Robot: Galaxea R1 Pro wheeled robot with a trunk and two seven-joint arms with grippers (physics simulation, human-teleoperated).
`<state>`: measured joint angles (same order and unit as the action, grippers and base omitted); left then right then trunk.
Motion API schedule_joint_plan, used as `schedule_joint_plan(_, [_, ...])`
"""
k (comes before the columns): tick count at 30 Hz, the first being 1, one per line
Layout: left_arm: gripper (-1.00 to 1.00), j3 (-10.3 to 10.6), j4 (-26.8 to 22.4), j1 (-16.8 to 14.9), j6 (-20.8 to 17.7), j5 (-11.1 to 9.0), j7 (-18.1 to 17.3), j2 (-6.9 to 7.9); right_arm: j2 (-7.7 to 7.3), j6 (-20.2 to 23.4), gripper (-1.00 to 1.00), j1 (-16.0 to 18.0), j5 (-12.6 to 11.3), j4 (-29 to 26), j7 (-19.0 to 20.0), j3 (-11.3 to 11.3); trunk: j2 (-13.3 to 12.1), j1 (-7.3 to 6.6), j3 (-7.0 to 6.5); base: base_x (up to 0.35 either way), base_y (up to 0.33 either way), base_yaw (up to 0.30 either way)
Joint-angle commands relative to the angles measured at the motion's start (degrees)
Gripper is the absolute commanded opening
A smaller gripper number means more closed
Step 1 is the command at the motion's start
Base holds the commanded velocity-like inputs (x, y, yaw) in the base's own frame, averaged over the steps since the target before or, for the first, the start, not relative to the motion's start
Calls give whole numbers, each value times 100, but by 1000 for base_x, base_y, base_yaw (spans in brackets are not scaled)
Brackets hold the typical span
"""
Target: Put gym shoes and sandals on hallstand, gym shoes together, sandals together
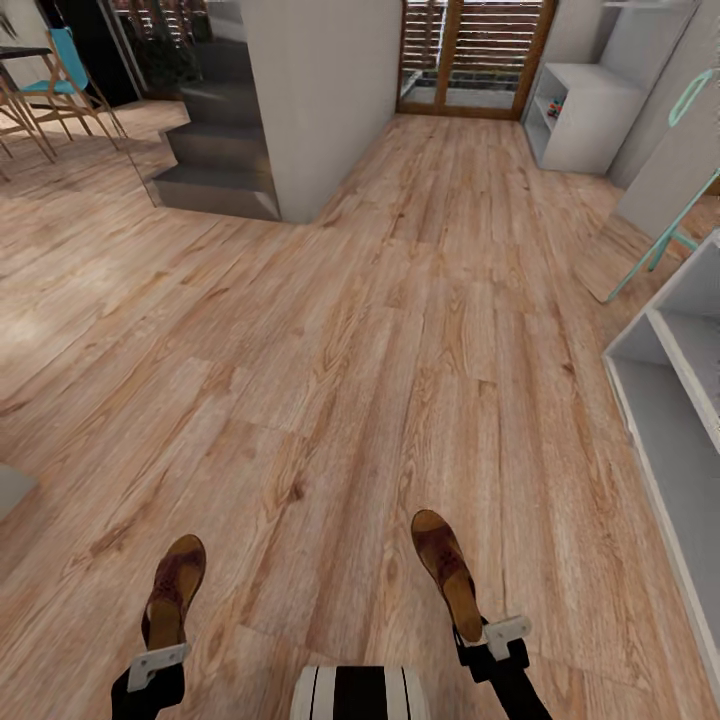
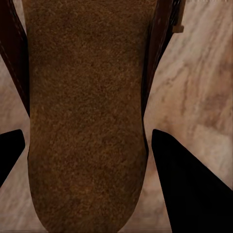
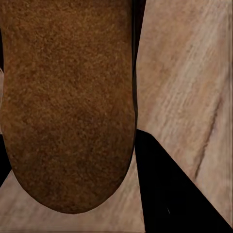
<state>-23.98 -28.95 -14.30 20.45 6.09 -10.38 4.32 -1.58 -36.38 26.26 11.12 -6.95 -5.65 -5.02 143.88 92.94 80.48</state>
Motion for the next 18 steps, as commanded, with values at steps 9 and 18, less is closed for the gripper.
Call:
schedule_joint_plan(9, [-100, -42, 30, 188, 351, 110, 185, -28, 13, -356, -100, 1, 5, 289, -675, -60, -11, -24, -197, 0, 0, 0])
schedule_joint_plan(18, [-100, -17, 30, 323, 372, 129, 203, -48, 88, -360, -100, 2, -1, 364, -709, -61, -23, -47, -396, 0, 0, 0])
